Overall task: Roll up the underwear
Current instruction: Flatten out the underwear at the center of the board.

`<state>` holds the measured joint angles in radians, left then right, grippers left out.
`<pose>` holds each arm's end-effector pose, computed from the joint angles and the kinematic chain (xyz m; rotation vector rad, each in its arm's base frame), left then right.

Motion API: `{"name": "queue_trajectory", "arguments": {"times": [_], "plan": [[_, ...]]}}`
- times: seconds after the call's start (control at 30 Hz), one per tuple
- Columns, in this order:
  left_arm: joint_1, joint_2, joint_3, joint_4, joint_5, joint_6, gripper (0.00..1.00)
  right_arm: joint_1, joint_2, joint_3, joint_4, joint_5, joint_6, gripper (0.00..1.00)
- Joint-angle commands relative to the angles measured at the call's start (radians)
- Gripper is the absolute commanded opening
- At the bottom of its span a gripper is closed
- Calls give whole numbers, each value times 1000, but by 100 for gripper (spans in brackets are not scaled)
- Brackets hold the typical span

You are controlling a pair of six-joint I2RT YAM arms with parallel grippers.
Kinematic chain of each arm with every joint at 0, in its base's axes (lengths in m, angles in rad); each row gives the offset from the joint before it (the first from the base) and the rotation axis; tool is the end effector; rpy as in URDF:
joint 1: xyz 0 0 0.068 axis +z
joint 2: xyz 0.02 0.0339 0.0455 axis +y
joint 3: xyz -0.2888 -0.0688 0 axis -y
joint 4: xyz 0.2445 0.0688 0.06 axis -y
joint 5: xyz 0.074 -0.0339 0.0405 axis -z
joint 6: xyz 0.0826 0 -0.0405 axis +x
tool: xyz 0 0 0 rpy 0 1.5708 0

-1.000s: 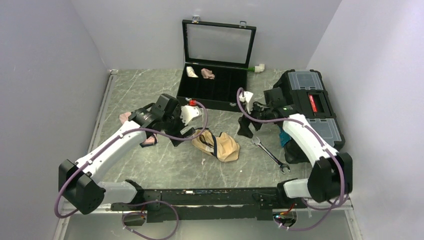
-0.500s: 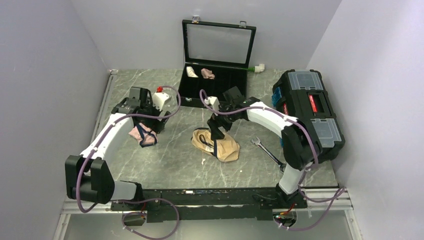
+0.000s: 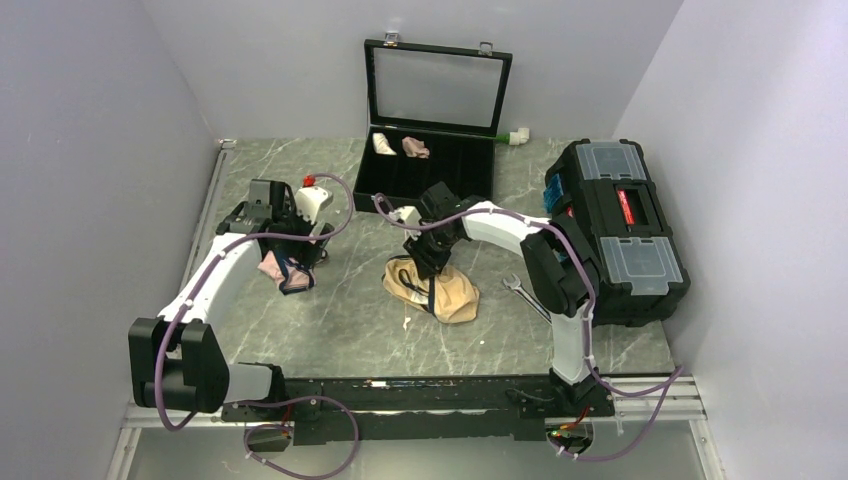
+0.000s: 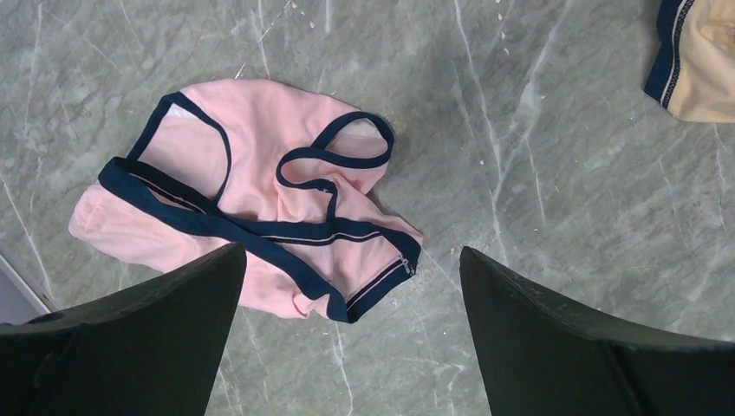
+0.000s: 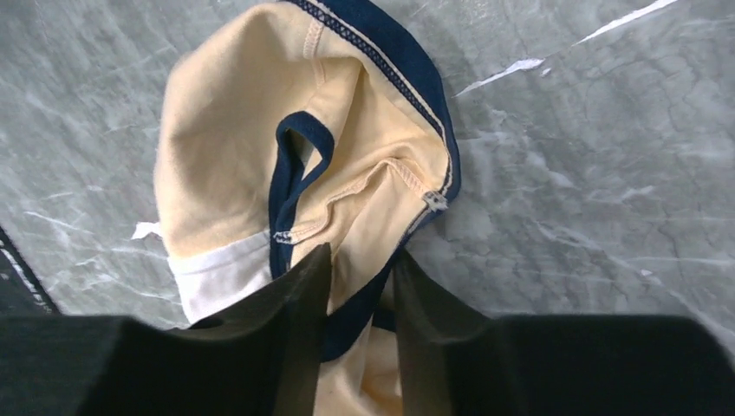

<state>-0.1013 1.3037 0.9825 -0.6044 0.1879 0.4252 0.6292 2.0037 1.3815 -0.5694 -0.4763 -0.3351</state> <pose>0.2850 -0.0445 0.2478 0.7192 2.3691 -0.0967 0.3249 0.2833 0.1450 -1.3867 2.3737 0.7367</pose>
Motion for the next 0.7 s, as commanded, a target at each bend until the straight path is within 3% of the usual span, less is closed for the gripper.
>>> {"name": "queue_trajectory", "arguments": {"times": [0.0, 0.27, 0.5, 0.67], "plan": [[3, -24, -11, 40, 41, 32, 100, -4, -28, 108, -75, 0, -13, 29], [3, 164, 11, 40, -106, 98, 99, -3, -66, 255, -295, -49, -79, 0], [3, 321, 48, 71, -184, 107, 98, -3, -163, 247, -366, -62, -131, 0], [4, 440, 74, 98, -373, 119, 96, -4, -202, 278, -429, -56, -170, 0]]}}
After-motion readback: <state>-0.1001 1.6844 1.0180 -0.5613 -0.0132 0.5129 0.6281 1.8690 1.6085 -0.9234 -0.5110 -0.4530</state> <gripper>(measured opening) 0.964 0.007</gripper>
